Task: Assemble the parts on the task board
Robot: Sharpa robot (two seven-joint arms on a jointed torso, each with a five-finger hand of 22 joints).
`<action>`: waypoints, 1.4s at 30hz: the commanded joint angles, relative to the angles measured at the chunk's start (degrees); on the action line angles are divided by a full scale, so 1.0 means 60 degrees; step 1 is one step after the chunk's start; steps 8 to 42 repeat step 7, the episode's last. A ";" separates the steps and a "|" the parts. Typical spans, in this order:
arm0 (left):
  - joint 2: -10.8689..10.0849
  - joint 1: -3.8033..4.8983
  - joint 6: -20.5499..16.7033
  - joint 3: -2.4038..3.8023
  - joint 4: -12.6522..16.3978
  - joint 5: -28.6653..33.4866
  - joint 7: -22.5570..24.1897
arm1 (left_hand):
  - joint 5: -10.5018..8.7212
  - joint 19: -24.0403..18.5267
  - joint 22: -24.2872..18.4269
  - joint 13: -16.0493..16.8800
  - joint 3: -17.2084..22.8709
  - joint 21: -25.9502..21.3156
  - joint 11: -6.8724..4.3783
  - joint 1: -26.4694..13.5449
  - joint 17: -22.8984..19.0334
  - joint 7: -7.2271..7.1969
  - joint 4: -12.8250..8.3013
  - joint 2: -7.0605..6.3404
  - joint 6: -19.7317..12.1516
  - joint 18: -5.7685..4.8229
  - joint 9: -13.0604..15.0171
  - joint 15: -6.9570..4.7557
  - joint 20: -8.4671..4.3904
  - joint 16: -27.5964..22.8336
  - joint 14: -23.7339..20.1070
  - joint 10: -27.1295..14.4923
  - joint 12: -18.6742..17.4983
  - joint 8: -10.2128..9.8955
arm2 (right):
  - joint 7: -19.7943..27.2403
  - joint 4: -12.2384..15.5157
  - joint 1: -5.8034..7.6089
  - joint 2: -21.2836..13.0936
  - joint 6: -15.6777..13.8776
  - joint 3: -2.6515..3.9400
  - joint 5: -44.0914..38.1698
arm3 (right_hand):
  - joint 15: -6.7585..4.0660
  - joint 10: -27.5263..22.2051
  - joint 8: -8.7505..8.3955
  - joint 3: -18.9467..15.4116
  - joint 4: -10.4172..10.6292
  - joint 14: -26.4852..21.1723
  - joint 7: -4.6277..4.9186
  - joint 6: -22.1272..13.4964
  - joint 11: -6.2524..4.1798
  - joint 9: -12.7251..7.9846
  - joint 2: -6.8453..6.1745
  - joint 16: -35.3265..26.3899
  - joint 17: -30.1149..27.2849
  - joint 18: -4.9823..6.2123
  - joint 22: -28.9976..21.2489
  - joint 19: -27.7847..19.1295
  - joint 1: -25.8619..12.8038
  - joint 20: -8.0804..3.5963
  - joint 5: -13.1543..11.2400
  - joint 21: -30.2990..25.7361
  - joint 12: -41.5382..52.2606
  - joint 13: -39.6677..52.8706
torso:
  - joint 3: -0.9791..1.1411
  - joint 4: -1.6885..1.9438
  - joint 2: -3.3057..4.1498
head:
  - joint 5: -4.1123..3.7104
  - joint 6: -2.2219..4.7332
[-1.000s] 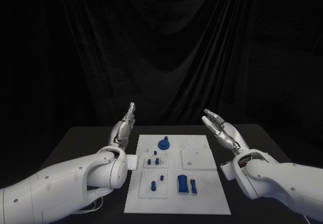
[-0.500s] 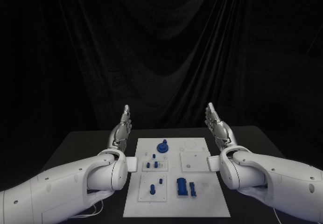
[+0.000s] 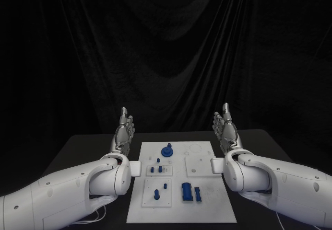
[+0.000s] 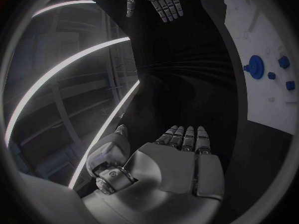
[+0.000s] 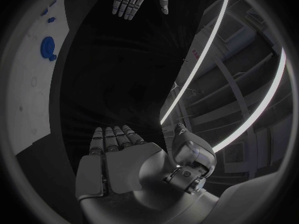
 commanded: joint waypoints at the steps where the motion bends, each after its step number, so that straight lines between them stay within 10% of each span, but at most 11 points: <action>1: 0.0010 0.0019 -0.0071 0.0012 0.0022 0.0016 0.0085 | -0.0060 0.0027 -0.0008 -0.0014 0.0033 -0.0057 0.0065 -0.0068 -0.0008 0.0000 0.0000 -0.0006 -0.0036 -0.0129 -0.0014 0.0048 0.0063 -0.0034 0.0013 0.0033 -0.0058 -0.0046 | 0.0170 0.0000 -0.0020 -0.0001 0.0092 0.0012 0.0219 | 0.0000 0.0015 -0.0034 -0.0002 -0.0076 -0.0051 0.0007 -0.0064 -0.0049 -0.0014 -0.0014 -0.0032 -0.0012 -0.0149 -0.0013 -0.0051 -0.0083 0.0000 -0.0065 -0.0061 -0.0034 -0.0008 | 0.0000 0.0000 0.0000 | 0.0002 -0.0001; 42: 0.0010 0.0019 -0.0071 0.0012 0.0022 0.0016 0.0085 | -0.0060 0.0027 -0.0008 -0.0014 0.0033 -0.0057 0.0065 -0.0068 -0.0008 0.0000 0.0000 -0.0006 -0.0036 -0.0129 -0.0014 0.0048 0.0063 -0.0034 0.0013 0.0033 -0.0058 -0.0046 | 0.0170 0.0000 -0.0020 -0.0001 0.0092 0.0012 0.0219 | 0.0000 0.0015 -0.0034 -0.0002 -0.0076 -0.0051 0.0007 -0.0064 -0.0049 -0.0014 -0.0014 -0.0032 -0.0012 -0.0149 -0.0013 -0.0051 -0.0083 0.0000 -0.0065 -0.0061 -0.0034 -0.0008 | 0.0000 0.0000 0.0000 | 0.0002 -0.0001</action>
